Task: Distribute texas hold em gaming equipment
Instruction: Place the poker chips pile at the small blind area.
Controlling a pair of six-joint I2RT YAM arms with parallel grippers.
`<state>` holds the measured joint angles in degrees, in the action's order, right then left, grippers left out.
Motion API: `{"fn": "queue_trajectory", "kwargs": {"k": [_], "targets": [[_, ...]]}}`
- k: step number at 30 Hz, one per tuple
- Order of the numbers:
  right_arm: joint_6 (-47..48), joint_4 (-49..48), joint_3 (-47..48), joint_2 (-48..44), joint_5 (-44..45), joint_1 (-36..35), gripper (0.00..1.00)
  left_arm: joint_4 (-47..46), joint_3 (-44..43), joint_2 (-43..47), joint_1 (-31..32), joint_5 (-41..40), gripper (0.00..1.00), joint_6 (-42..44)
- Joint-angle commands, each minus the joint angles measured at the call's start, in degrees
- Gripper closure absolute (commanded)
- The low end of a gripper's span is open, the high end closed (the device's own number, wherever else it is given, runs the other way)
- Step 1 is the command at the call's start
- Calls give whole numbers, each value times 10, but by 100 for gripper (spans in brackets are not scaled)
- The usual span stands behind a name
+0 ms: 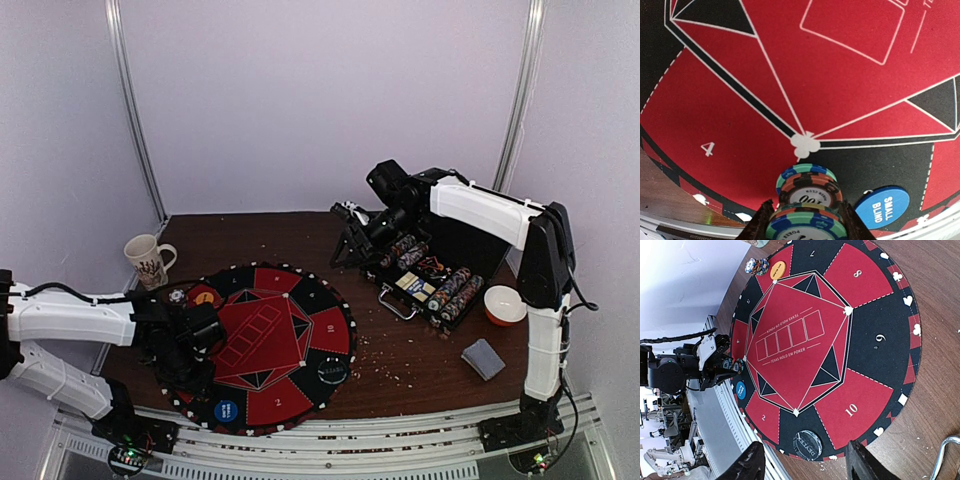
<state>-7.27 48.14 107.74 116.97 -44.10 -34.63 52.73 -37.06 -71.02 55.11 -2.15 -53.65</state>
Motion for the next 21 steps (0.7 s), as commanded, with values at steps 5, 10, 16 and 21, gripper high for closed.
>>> {"fn": "queue_trajectory", "kwargs": {"k": [5, 10, 16, 21], "targets": [[13, 20, 24, 0, 4, -1, 42, -29, 14, 11, -3, -14, 82, -6], [13, 22, 26, 0, 4, -1, 42, -42, 22, 12, -3, -13, 78, -3], [15, 26, 31, 5, 4, -1, 42, -43, 22, 24, -3, -16, 73, -5], [17, 30, 36, 9, 4, -1, 42, -48, 21, 16, -3, -13, 68, -5]]}}
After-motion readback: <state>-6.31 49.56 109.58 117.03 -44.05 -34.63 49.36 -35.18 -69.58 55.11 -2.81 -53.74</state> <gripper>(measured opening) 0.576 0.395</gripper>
